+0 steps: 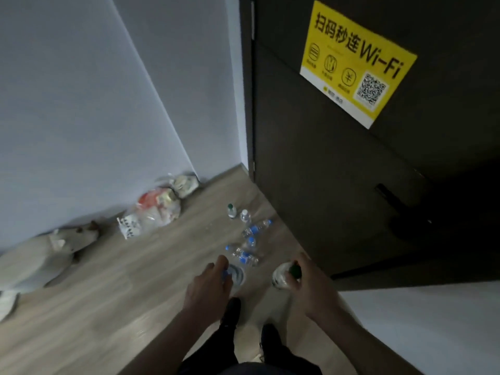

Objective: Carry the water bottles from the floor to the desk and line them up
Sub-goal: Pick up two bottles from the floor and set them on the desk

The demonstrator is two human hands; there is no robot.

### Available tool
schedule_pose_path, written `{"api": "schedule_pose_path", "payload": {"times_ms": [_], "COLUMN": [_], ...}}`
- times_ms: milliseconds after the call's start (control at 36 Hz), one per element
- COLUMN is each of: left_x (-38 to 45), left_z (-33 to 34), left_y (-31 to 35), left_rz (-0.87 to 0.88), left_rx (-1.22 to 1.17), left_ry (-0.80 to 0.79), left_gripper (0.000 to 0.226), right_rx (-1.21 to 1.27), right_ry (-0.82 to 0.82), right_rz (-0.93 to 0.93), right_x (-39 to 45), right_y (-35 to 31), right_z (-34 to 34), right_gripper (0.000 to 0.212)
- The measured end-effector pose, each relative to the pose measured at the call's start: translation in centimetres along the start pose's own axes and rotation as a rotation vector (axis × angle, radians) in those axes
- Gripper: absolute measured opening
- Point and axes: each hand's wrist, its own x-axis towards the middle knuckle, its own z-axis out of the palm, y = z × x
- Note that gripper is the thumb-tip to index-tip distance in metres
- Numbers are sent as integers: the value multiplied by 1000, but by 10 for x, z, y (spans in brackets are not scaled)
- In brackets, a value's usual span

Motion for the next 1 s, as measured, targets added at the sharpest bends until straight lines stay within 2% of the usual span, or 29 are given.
{"api": "schedule_pose_path", "payload": {"times_ms": [83, 250, 500, 722, 1000], "left_x": [-23, -70, -153, -259, -406], "left_z": [-7, -26, -54, -85, -111], "left_y": [4, 2, -40, -120, -240], "left_rz": [-50, -134, -292, -364, -484], "left_rx": [-23, -68, -167, -177, -117], "left_ry": [86, 216, 401, 512, 611], "left_gripper": [17, 15, 15, 16, 14], "right_rx": [-25, -31, -93, -113, -169], "right_ry": [-1, -35, -97, -174, -245], "right_rz": [-116, -289, -544, -688, -798], "right_x": [-5, -23, -68, -138, -246], "right_y": [-9, -32, -115, -212, -329], "right_z": [-7, -16, -1, 64, 165], "right_gripper": [25, 19, 17, 24, 21]}}
